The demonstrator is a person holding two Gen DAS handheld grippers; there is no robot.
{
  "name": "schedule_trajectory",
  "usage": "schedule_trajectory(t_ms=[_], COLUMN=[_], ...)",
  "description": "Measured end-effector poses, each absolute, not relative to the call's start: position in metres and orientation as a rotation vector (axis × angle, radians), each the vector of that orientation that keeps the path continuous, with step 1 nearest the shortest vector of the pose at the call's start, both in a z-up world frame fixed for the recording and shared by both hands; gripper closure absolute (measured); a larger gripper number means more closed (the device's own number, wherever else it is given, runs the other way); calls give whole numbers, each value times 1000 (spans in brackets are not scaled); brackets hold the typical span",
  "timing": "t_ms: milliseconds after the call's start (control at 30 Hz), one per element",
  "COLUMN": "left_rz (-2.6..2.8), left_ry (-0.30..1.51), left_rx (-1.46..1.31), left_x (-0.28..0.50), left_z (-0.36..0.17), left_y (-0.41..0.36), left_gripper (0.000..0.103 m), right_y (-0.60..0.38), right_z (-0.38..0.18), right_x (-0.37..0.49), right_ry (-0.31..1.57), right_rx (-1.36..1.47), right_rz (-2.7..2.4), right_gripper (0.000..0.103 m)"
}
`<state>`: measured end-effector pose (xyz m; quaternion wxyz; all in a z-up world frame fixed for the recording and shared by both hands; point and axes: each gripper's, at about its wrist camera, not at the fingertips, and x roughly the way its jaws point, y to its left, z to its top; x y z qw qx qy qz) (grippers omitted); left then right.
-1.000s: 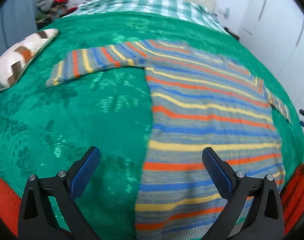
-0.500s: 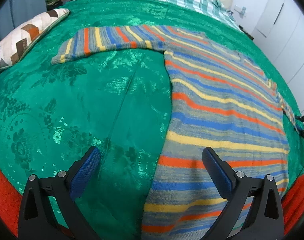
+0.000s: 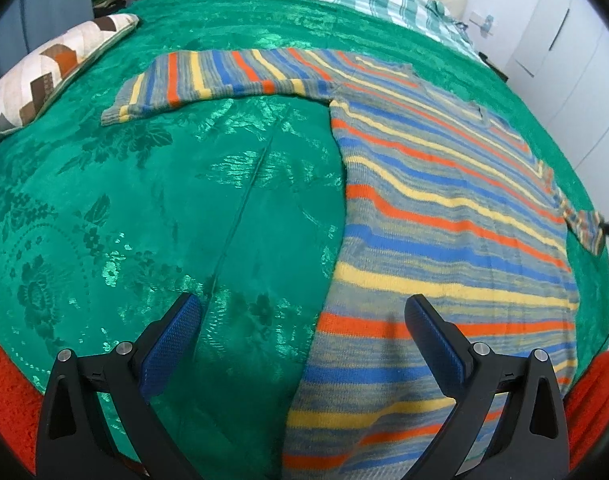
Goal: Fold small clothes
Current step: 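Grasp the sleeve nearest the right gripper and fold it across the body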
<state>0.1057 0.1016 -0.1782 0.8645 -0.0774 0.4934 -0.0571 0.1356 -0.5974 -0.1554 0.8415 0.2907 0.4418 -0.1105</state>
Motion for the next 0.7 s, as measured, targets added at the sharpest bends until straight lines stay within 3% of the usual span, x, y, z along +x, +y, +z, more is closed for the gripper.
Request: schedule_trajectory(t_ms=[267, 500, 567, 600, 667, 700], left_rz=[-139, -142, -139, -138, -136, -136], left_ry=[1026, 1026, 1031, 1033, 1034, 1034], left_rx=[-217, -250, -262, -264, -259, -255], left_x=[108, 107, 108, 108, 107, 107], left_z=[-178, -177, -179, -180, -180, -181], left_y=[109, 120, 122, 122, 122, 121], left_gripper=[1, 1, 1, 1, 1, 1], right_y=[-454, -312, -286, -281, -280, -282], right_z=[-45, -60, -86, -100, -121, -126], right_x=[208, 294, 313, 319, 327, 327], right_ry=[839, 917, 981, 1010, 1030, 1022], right_rx=[546, 536, 601, 648, 723, 736], right_rz=[175, 419, 498, 524, 514, 503], right_gripper=[99, 97, 86, 69, 49, 49])
